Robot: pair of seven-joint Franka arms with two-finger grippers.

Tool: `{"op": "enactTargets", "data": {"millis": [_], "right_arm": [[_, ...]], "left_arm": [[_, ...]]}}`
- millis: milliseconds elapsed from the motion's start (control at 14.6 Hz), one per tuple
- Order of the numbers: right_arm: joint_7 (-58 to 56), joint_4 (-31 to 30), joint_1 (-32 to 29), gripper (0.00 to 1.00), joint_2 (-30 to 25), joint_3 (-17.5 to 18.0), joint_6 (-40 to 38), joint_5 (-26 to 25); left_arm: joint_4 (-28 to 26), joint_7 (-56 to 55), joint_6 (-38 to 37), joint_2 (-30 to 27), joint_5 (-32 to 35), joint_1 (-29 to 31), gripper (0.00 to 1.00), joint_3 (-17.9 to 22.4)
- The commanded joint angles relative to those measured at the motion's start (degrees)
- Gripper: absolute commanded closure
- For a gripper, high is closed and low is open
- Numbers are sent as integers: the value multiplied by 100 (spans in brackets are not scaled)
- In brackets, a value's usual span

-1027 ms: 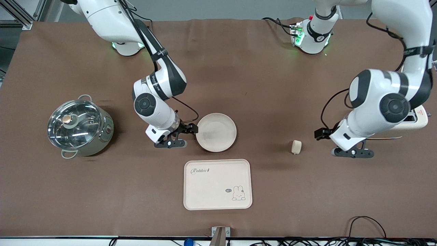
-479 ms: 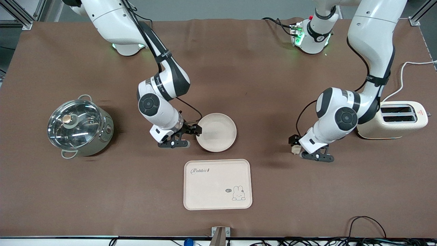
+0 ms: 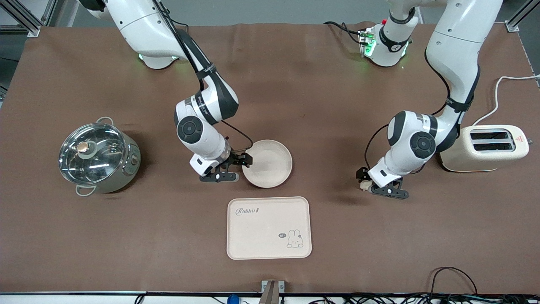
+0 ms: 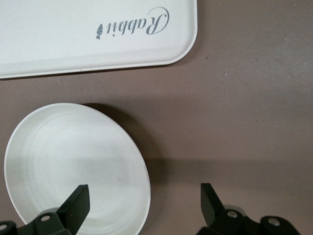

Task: Place bun in plate and plate on tray
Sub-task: 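Lower and close the left gripper on the white bun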

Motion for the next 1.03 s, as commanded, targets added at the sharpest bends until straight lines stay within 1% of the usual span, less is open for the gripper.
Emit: {"op": "enactTargets", "data": {"millis": [0,68,205,274,411,479,548,685,753,822,959], "right_arm": [[48,7,55,0,41,-42,64,108],[48,7,55,0,50,-42,64,99],[48,7,55,0,85,-42,64,108],[48,7,55,0,94,-42,64,99],[48,7,46,0,94,-42,64,99],[48,7,46,0,94,-42,64,99],[48,7,46,0,94,-42,64,99],[47,7,46,0,94,-42,64,108],[48,7,46,0,94,-42,64,108],[48,7,46,0,94,-42,64,108],[48,7,46,0,103,-42,73,99]], "left_arm": [[-80,105,103,-37,-63,33,65,-54],[-80,105,103,-28,-54,33,72,-54],[-71,105,103,-28,-63,24,77,-63],[-63,88,103,-37,-63,7,82,-124],[-36,-35,94,-72,-63,-28,99,-255],[51,-140,51,-98,-72,-55,100,-334],[252,-428,-228,-159,-80,-81,100,-466],[997,-1541,-1430,-186,-80,-169,100,-825],[1375,-2234,-1888,-160,-54,-274,100,-1045],[1605,-2720,-2040,-99,-63,-431,100,-1151],[1870,-3765,-2042,138,-72,-966,99,-1161]]}}
